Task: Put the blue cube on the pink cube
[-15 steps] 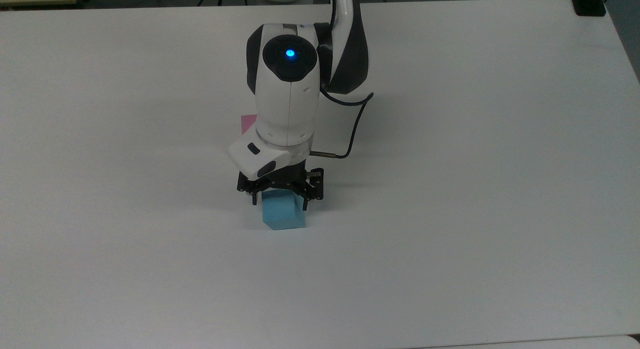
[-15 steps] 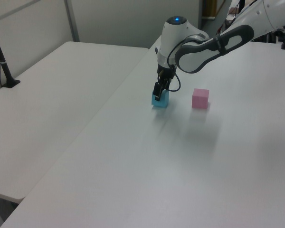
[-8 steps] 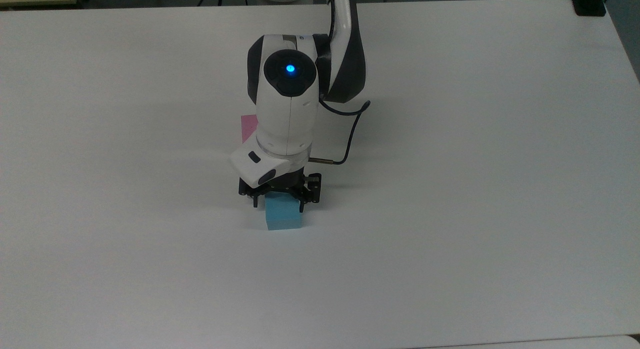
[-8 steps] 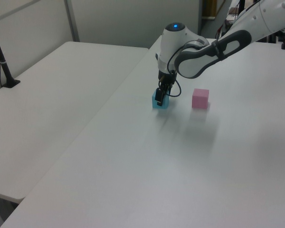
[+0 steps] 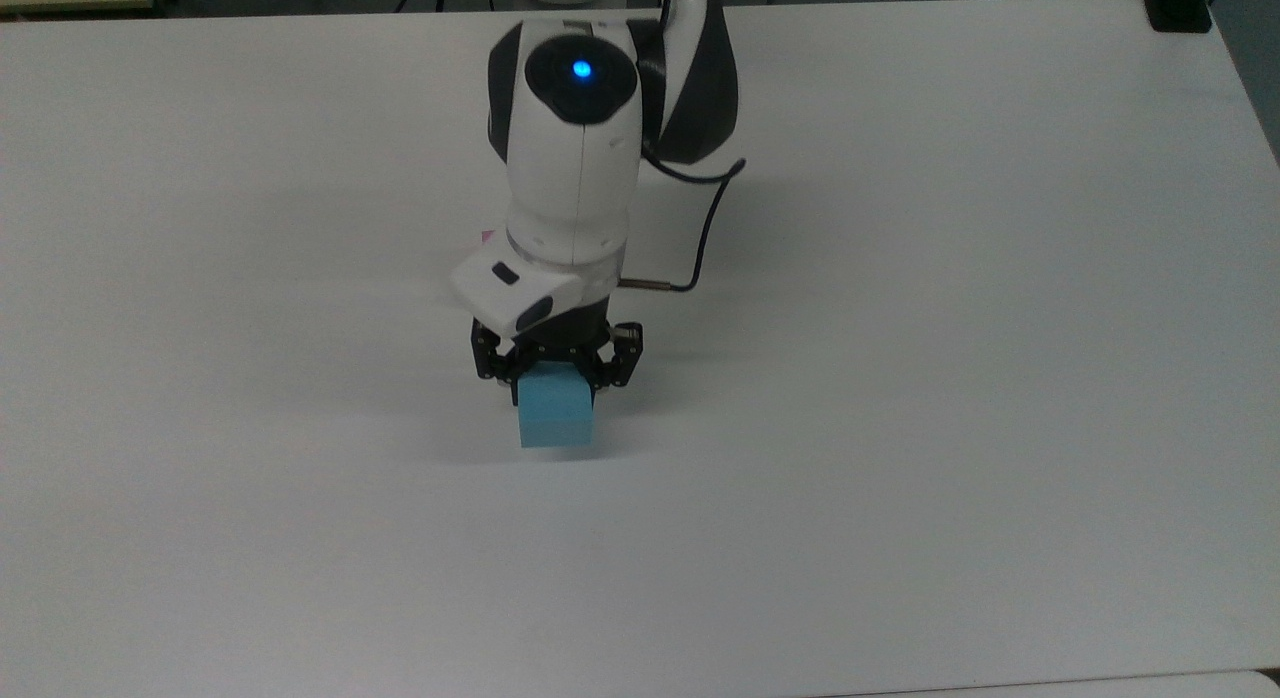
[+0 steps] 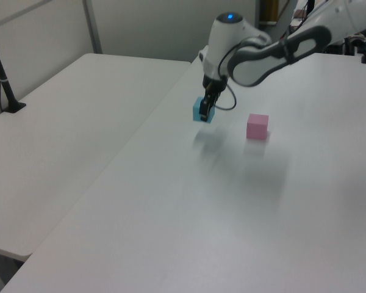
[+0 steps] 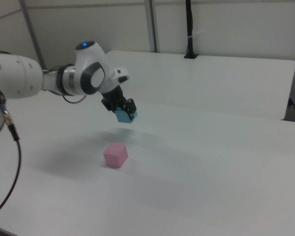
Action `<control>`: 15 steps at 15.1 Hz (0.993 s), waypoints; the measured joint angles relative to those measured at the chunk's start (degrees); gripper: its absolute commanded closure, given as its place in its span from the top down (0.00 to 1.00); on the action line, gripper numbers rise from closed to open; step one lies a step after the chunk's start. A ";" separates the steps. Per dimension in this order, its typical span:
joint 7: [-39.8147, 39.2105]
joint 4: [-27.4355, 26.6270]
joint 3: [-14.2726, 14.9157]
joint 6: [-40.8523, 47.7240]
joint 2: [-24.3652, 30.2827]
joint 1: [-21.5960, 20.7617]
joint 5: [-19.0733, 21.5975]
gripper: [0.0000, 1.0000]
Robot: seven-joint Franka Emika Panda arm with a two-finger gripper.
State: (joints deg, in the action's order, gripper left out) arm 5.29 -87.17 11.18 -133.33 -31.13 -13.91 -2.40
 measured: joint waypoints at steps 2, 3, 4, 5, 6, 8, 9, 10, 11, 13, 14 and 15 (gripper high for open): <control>-1.69 -5.76 0.01 0.67 6.67 0.05 0.00 0.13; -2.81 -8.96 0.02 1.38 9.80 0.11 0.00 0.13; -4.13 -12.65 0.04 2.57 13.19 0.23 0.00 0.13; -5.13 -16.21 0.10 3.50 16.33 0.36 0.01 0.13; -5.72 -19.64 0.25 3.99 19.33 0.47 0.00 0.13; -6.42 -25.84 0.62 4.26 24.36 0.63 -0.08 0.13; -6.61 -28.11 0.73 4.27 25.72 0.66 -0.62 0.14; -6.63 -29.87 0.79 4.27 26.56 0.70 -1.44 0.14; -6.63 -31.06 0.81 4.27 26.94 0.80 -2.11 0.14; -6.63 -32.06 0.83 4.26 26.85 0.99 -2.72 0.14; -6.63 -32.33 0.85 4.26 26.45 1.05 -2.76 0.14; -6.63 -32.35 0.86 4.20 26.13 1.07 -2.76 0.14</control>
State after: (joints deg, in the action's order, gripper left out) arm -1.34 -119.52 12.04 -129.14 -5.00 -12.85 -5.16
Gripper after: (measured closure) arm 0.352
